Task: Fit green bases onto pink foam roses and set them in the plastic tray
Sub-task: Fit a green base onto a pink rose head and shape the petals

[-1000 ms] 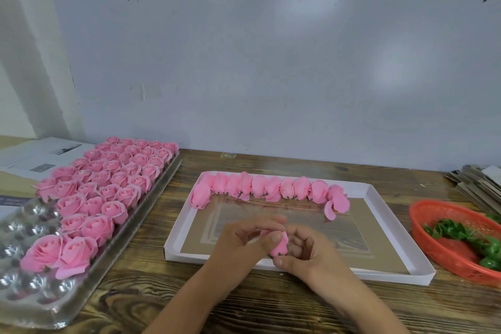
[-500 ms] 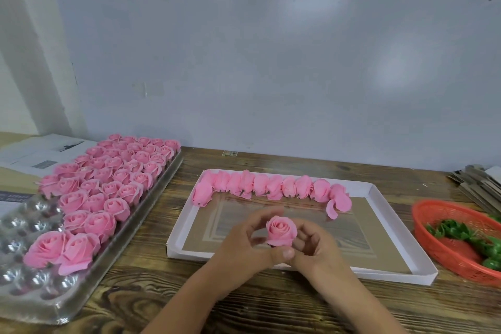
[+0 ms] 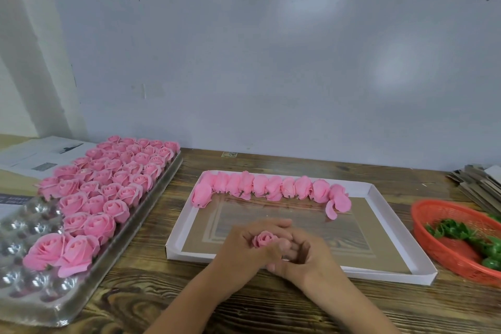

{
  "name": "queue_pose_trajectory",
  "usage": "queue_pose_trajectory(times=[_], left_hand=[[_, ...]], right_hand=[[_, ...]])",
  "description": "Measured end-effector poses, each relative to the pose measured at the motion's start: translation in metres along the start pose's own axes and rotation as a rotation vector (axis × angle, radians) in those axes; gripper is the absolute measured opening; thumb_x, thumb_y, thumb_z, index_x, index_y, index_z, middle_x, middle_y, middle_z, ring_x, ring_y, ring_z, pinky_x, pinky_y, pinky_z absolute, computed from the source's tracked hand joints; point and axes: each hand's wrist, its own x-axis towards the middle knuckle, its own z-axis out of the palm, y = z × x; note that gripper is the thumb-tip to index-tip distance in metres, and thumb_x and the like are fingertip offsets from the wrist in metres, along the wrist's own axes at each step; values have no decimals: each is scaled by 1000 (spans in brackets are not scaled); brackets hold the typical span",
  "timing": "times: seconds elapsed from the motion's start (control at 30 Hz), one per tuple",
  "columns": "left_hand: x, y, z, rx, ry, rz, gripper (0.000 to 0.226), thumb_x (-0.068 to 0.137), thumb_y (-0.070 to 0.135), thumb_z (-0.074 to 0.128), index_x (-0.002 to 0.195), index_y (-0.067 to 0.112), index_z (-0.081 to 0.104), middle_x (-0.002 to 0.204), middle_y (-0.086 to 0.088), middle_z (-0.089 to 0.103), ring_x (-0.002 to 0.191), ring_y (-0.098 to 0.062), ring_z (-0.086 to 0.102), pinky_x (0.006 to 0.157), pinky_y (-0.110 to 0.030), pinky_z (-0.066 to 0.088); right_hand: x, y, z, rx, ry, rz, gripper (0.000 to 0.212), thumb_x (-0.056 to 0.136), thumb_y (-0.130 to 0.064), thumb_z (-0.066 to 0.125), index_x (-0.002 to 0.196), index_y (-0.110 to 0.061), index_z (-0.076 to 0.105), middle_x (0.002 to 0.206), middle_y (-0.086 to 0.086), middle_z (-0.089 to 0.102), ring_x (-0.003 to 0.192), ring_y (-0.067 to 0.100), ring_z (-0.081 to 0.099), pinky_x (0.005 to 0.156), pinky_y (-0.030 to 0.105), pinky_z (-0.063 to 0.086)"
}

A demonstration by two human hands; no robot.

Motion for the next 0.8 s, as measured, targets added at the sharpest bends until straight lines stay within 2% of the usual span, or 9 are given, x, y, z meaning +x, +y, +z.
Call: queue_pose_trajectory(times=[0.1, 0.23, 0.3, 0.37, 0.43, 0.53, 0.67, 0.73, 0.8], left_hand=[[-1, -4, -1, 78, -79, 10, 27, 80, 38, 82, 106, 30, 77, 115, 6, 75, 123, -7, 61, 98, -19, 48], [0, -6, -2, 69, -23, -36, 61, 70, 53, 86, 125, 49, 60, 125, 12, 67, 119, -11, 63, 99, -27, 52], [0, -6, -1, -2, 21, 5, 51, 74, 58, 82, 121, 44, 66, 123, 10, 68, 115, -12, 65, 96, -29, 54], [-1, -1, 0, -38, 50, 29, 34, 82, 59, 74, 105, 36, 76, 121, 6, 71, 111, -12, 67, 90, -25, 55], [-1, -1, 1, -48, 55, 40, 25, 87, 52, 71, 93, 29, 80, 118, 2, 73, 106, -14, 70, 85, -24, 56], [-1, -3, 1, -70, 31, 39, 12, 92, 32, 70, 91, 26, 81, 112, 1, 76, 101, -13, 72, 83, -20, 55], [0, -7, -1, -33, 9, -28, 13, 82, 27, 77, 94, 25, 81, 118, 6, 74, 114, -9, 67, 86, -17, 53], [1, -10, -2, 36, -26, -42, 20, 82, 27, 79, 101, 21, 79, 120, 7, 74, 124, -4, 60, 95, -16, 49], [0, -10, -2, 71, -83, -41, 34, 83, 31, 81, 115, 23, 73, 122, 8, 72, 127, -5, 58, 100, -19, 48]], right_hand=[[1, 1, 1, 48, 33, -20, 42, 69, 1, 72, 111, -7, 70, 106, 12, 75, 103, 25, 70, 86, 25, 54], [1, -5, -1, 139, 94, -1, 34, 68, -2, 77, 99, -16, 76, 100, 16, 75, 95, 27, 72, 80, 30, 57], [1, -7, -2, 9, 114, 2, 30, 73, -3, 80, 96, -21, 76, 94, 19, 75, 86, 26, 67, 78, 35, 51], [1, -7, -2, -94, 109, 16, 29, 76, -1, 78, 95, -24, 76, 90, 20, 73, 79, 22, 60, 75, 34, 46], [-1, -7, 0, -165, 62, 23, 31, 76, -2, 77, 98, -25, 76, 85, 9, 75, 76, 16, 64, 74, 26, 49], [-3, -8, 2, -182, 33, 42, 35, 76, -2, 78, 107, -17, 71, 92, 7, 76, 85, 21, 70, 79, 32, 53], [-3, -7, 3, -93, 24, 34, 34, 77, 6, 75, 106, -12, 71, 97, 8, 77, 94, 21, 72, 79, 26, 54], [-2, -7, 3, -37, 12, -4, 36, 76, 2, 73, 110, -11, 71, 103, 7, 76, 100, 19, 71, 83, 22, 53], [-1, -7, 4, 55, 21, -16, 37, 74, -5, 75, 109, -12, 72, 108, 10, 75, 105, 24, 70, 89, 27, 54]])
